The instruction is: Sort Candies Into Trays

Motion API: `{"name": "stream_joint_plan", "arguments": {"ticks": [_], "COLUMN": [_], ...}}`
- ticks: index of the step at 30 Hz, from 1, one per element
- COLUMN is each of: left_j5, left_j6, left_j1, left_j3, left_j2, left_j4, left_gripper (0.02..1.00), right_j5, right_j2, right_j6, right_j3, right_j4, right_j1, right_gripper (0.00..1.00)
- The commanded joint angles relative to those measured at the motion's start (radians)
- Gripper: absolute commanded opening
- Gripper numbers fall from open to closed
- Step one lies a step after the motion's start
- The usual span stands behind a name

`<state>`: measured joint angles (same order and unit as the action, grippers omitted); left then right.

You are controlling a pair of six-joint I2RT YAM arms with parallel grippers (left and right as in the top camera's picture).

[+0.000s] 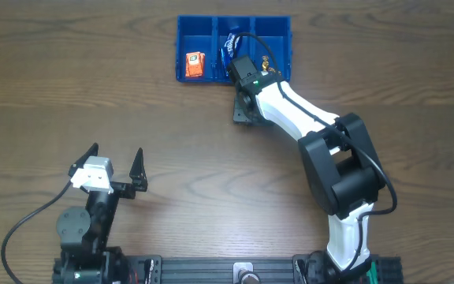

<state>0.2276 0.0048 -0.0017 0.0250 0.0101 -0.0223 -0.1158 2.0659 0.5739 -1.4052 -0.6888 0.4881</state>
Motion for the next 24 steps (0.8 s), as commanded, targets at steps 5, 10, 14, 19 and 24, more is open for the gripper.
{"name": "stream_joint_plan", "arguments": {"ticks": [5, 10, 14, 19, 24], "left_j5": [0.017, 0.017, 0.017, 0.017, 0.017], "left_j6": [0.014, 0.015, 0.015, 0.015, 0.015], "left_j1": [0.003, 0.003, 0.003, 0.003, 0.003], "left_j3": [-0.02, -0.02, -0.02, -0.02, -0.02], "left_j2": [-0.005, -0.005, -0.005, -0.005, -0.005], "left_j4": [-0.032, -0.032, -0.032, -0.032, -0.032], "left_gripper": [0.998, 0.998, 0.998, 0.998, 0.998], "right_j5": [-0.048, -0.049, -0.052, -0.052, -0.052], "right_j2": [0.007, 0.007, 0.007, 0.007, 0.007], "right_j6": [0.034, 0.047, 0.055, 0.055, 0.055], "right_j3": [0.006, 0.006, 0.006, 0.006, 0.006], "right_j4": [-0.004, -0.007, -0.01, -0.012, -0.012], "right_j1": [-0.006, -0.007, -0.007, -0.007, -0.007], "right_gripper": [0.492, 0.483, 0.435, 0.323, 0.222]}}
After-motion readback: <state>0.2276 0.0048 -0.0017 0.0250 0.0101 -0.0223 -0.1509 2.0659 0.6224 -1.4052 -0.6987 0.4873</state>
